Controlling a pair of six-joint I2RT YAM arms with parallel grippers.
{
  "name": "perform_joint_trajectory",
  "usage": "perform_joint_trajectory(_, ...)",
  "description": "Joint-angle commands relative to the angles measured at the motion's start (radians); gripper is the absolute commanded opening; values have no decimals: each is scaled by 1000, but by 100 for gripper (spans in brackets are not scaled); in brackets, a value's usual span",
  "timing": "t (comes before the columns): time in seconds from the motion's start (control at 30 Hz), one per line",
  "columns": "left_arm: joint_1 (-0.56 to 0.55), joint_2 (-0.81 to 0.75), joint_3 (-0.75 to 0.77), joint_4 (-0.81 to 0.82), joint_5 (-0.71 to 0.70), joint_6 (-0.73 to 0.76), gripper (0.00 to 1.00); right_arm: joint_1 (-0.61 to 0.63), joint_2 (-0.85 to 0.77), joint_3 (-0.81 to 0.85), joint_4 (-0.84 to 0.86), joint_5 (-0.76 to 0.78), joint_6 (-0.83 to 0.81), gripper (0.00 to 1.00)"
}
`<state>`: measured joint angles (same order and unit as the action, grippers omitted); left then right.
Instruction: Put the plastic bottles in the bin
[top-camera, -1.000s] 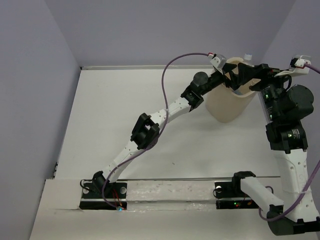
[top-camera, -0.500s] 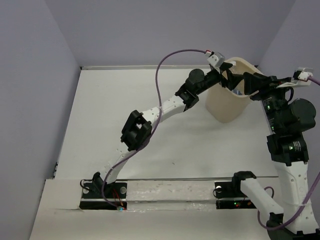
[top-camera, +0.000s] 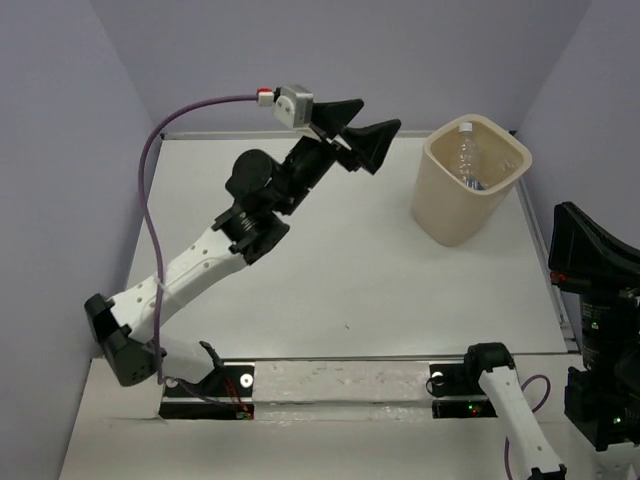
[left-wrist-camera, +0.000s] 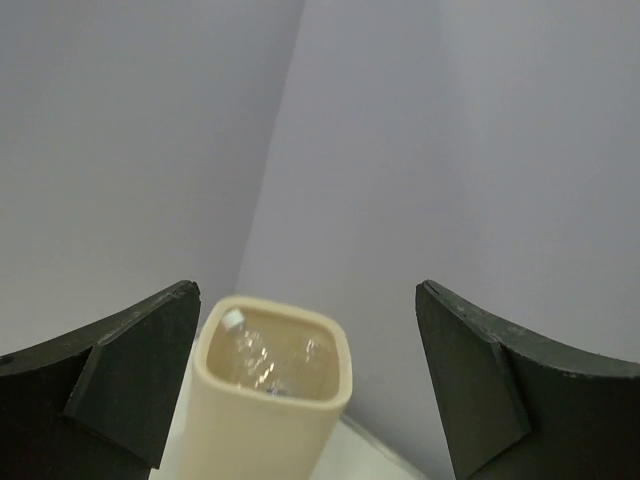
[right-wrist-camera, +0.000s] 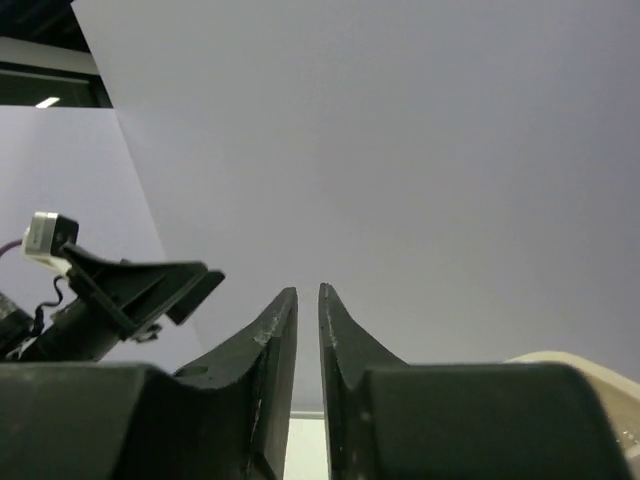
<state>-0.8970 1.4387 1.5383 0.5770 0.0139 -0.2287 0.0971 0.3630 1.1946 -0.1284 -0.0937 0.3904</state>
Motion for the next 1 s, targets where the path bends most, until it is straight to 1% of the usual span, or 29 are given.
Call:
perform_joint_trajectory(0.0,-5,-156,-251,-236,-107,-63,99,-8,-30,-72,19,-18,31,53)
perform_joint_trajectory(0.03,-5,-243,-283,-274,-120,-57,99,-8,-39,-81,21,-14,37,66)
perform_joint_trajectory(0.07,-5,-288,-315,-310,-140,-57,99,-8,-47,-92,23,-2,47,79)
perform_joint_trajectory(0.1,-5,-382,-379,-381,-159,-57,99,-8,-68,-111,23,9,50,95)
perform_joint_trajectory(0.13,-5,-432,-407,-416,-182,-58,99,-8,-81,-122,24,35,53,99)
perform_joint_trajectory(0.17,-5,-476,-434,-475,-240,-64,99,-8,-94,-133,24,48,51,100)
perform_joint_trajectory(0.2,-5,-568,-475,-499,-267,-69,99,-8,-108,-147,24,60,50,100)
perform_joint_trajectory(0.27,-3,-650,-515,-555,-328,-69,99,-8,-160,-202,30,87,57,100)
perform_joint_trajectory(0.33,-3,-751,-527,-575,-366,-63,99,-8,-211,-268,33,119,44,99)
perform_joint_trajectory(0.43,-3,-826,-535,-631,-399,-38,99,-8,-261,-343,7,123,24,98)
perform_joint_trajectory(0.53,-3,-847,-549,-638,-408,-11,99,-8,-272,-369,-26,117,30,98)
perform_joint_trajectory(0.63,-3,-833,-561,-625,-396,20,99,-8,-253,-366,-24,101,53,98)
perform_joint_trajectory(0.83,-3,-822,-566,-611,-387,54,99,-8,-170,-270,15,57,45,98)
perform_joint_trajectory(0.97,-3,-831,-570,-600,-397,68,99,-8,-147,-230,53,54,41,98)
